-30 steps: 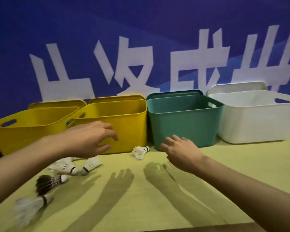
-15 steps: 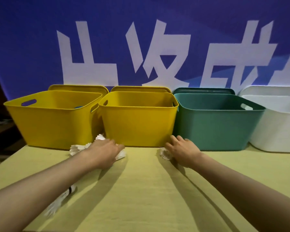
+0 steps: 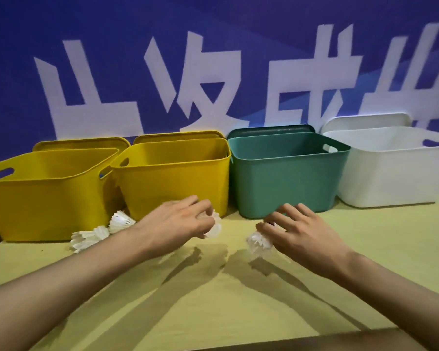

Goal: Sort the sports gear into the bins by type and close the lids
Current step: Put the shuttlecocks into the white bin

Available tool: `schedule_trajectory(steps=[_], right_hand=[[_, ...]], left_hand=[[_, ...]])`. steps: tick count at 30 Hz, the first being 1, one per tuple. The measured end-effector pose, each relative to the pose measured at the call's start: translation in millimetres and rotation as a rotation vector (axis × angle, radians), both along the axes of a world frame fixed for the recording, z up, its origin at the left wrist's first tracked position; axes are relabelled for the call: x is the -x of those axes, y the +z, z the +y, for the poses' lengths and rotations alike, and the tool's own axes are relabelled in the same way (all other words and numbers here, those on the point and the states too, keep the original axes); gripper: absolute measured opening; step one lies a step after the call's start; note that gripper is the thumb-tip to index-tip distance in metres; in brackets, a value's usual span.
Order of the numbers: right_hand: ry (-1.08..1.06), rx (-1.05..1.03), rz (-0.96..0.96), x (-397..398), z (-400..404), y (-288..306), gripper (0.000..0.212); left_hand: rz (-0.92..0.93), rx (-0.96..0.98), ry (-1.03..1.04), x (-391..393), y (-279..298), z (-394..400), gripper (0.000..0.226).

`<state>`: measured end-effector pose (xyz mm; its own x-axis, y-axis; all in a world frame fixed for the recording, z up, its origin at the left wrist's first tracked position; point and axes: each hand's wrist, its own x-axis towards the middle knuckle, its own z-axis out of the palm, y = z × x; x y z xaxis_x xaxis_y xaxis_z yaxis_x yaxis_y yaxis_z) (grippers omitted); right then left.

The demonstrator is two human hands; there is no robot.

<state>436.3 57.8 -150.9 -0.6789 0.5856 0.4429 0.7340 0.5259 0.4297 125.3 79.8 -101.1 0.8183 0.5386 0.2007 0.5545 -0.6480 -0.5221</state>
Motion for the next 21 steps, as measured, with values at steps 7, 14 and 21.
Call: schedule_trajectory(steps=[7,14,21], right_hand=[[-0.366,0.020,0.130,-151,-22,-3,0.039],[-0.586,-0.034,0.302,-249,-20,19,0.039],[-0.531,-0.216,0.413,-286,69,129,0.037]], left_hand=[[0.024,-0.084,-0.234,-126,37,32,0.018],[-0.015,-0.161,-0.371,-230,77,73,0.012],[-0.106,-0.111,-0.385,-286,104,108,0.019]])
